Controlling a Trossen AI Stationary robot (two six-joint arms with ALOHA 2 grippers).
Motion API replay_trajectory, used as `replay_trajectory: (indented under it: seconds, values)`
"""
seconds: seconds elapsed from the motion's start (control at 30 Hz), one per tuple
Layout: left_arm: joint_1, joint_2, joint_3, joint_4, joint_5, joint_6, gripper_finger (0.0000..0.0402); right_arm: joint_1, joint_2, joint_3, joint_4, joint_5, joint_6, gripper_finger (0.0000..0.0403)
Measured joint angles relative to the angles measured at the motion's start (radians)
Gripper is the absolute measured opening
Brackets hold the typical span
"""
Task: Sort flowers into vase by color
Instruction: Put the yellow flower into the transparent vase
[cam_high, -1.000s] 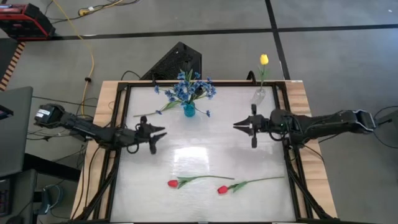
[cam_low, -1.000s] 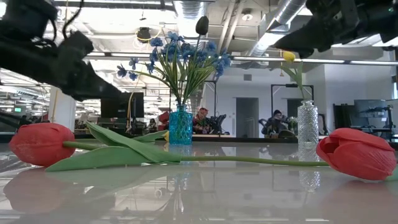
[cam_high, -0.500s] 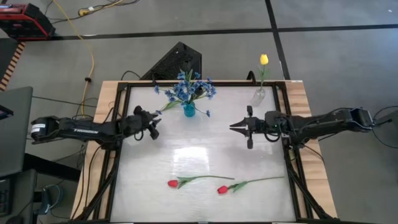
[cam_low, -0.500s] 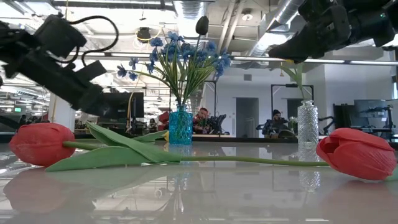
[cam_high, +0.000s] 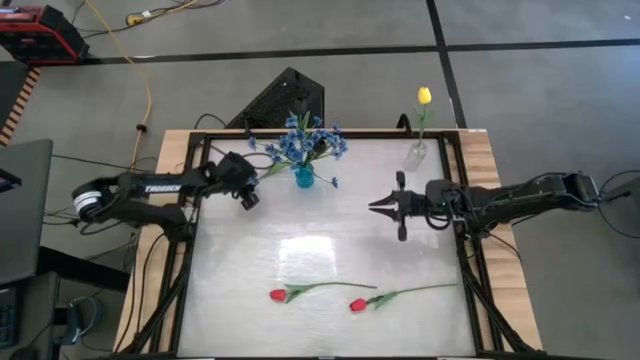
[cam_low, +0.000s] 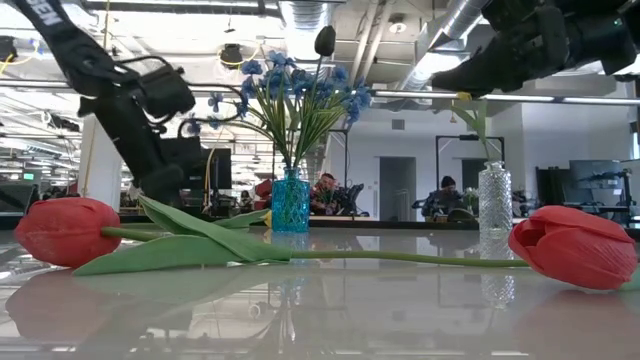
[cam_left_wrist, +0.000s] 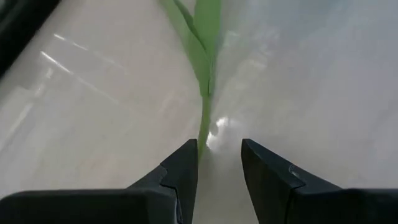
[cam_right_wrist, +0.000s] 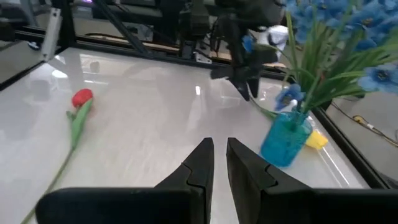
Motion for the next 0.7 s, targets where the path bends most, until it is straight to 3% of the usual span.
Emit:
replay_trajectory:
  seconds: [0.33, 0.43, 0.57, 0.7]
  values:
    - [0.124, 0.090, 0.021, -0.031, 0.087, 0.056, 0.0111, 0.010, 0.000, 0.000, 0.001, -0.001, -0.036, 0.0072]
    - [0.136, 0.090, 0.022, -0.054, 0.135, 0.062, 0.0084, 0.004, 0.000, 0.000, 0.002, -0.001, -0.051, 0.0072]
    - [0.134, 0.090, 0.023, -0.088, 0.145, 0.063, 0.0017, -0.001, 0.000, 0.000, 0.008, -0.001, -0.059, 0.0072]
    - [0.126, 0.072, 0.022, -0.114, 0.156, 0.052, 0.0004, -0.002, 0.000, 0.000, 0.008, -0.001, -0.059, 0.0072]
